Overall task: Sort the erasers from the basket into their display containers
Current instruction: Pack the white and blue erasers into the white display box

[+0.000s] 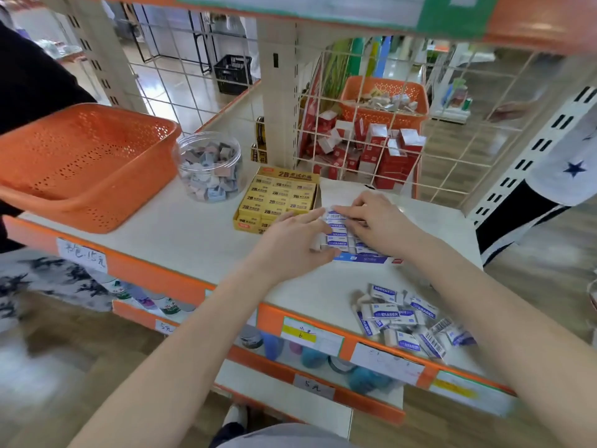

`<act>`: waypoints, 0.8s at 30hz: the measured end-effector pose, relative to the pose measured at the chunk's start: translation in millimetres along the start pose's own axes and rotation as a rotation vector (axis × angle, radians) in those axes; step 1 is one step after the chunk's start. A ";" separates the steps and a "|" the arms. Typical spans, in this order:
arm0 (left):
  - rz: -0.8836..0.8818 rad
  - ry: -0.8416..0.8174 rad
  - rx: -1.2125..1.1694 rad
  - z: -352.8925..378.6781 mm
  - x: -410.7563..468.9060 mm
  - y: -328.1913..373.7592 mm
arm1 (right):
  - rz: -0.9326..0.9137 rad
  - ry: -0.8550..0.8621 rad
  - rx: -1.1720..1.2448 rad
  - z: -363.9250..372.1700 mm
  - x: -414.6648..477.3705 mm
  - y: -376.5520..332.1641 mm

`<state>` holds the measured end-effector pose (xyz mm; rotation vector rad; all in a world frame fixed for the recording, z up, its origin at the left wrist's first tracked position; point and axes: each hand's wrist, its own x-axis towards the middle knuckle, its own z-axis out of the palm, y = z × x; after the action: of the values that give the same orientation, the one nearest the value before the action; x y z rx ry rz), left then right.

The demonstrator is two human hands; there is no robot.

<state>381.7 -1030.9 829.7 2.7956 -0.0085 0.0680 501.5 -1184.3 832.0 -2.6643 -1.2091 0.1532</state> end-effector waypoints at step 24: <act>0.263 -0.525 -0.130 -3.4 6.5 69.3 | 0.178 0.194 0.562 -18.6 -102.4 27.1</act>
<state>387.1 -1094.9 856.7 2.5832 -0.4863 -0.5791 457.3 -1281.6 844.4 -2.2227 -0.7315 0.2188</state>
